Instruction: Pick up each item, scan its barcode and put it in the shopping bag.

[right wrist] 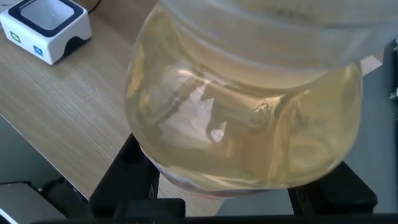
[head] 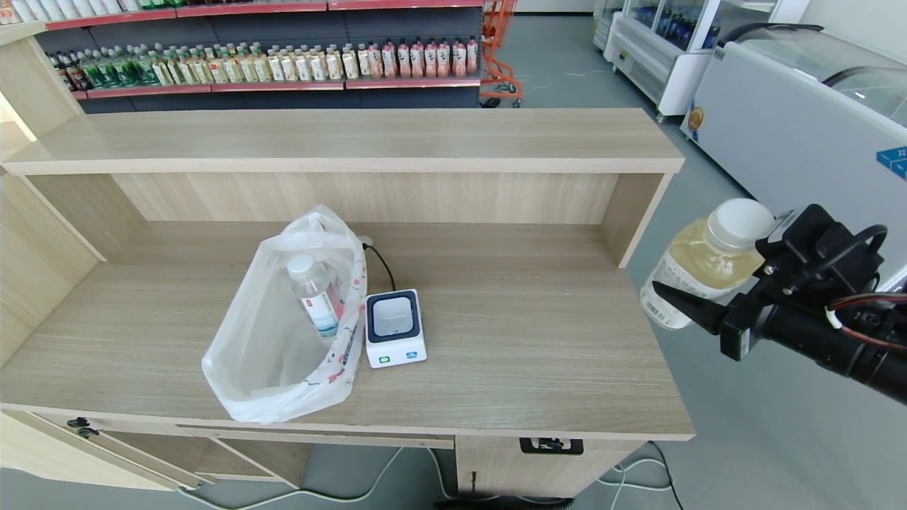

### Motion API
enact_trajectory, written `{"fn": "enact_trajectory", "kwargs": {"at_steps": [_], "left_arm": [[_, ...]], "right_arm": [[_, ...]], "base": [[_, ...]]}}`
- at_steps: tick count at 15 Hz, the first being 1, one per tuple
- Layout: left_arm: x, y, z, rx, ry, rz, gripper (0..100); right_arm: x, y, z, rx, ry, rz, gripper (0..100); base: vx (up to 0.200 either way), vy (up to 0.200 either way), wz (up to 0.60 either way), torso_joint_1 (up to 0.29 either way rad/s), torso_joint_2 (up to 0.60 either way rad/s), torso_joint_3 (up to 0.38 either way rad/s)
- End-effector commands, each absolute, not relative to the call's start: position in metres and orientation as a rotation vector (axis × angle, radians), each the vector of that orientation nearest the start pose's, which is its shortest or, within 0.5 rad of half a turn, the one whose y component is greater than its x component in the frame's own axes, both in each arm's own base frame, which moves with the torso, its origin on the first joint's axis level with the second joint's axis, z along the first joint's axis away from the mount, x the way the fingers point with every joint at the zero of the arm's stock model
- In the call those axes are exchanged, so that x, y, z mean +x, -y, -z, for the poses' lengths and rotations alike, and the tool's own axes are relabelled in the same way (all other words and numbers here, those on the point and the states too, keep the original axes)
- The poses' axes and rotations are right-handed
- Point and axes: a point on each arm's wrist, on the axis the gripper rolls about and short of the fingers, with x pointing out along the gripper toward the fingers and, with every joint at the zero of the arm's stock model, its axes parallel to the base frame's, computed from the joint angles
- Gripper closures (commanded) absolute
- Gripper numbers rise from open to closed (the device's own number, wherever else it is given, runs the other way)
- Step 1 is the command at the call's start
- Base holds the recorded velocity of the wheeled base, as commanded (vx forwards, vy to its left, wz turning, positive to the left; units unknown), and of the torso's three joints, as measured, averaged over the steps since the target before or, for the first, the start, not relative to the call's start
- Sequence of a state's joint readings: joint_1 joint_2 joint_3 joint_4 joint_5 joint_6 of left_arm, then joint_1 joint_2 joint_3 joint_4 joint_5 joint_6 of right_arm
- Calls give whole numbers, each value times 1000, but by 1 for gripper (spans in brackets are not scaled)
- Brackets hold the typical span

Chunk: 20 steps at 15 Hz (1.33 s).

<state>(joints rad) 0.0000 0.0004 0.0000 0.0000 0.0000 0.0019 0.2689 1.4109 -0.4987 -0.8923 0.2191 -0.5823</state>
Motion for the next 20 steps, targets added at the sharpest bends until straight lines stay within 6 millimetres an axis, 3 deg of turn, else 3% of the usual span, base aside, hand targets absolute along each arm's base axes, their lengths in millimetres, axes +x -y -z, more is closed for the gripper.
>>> {"fn": "enact_trajectory", "kwargs": {"at_steps": [1,6,10,14,20], "left_arm": [[-23,0,-76,2,2,0,0],[-23,0,-75,2,0,0,0],[-23,0,-76,5,2,0,0],[-23,0,-76,2,3,0,0],[-23,0,-76,3,2,2,0]], "right_arm": [[207,-62,-207,-570,144,-475,100],[215,-64,-217,-563,178,-468,100],[248,-73,-216,-556,185,-471,100],[294,-89,-192,-554,262,-543,100],[318,-106,-157,-550,319,-705,100]], "base": [[0,200,0,2,2,2],[0,200,0,0,2,2],[0,200,0,4,4,2],[0,50,0,2,-1,1],[0,0,0,0,0,0]]}}
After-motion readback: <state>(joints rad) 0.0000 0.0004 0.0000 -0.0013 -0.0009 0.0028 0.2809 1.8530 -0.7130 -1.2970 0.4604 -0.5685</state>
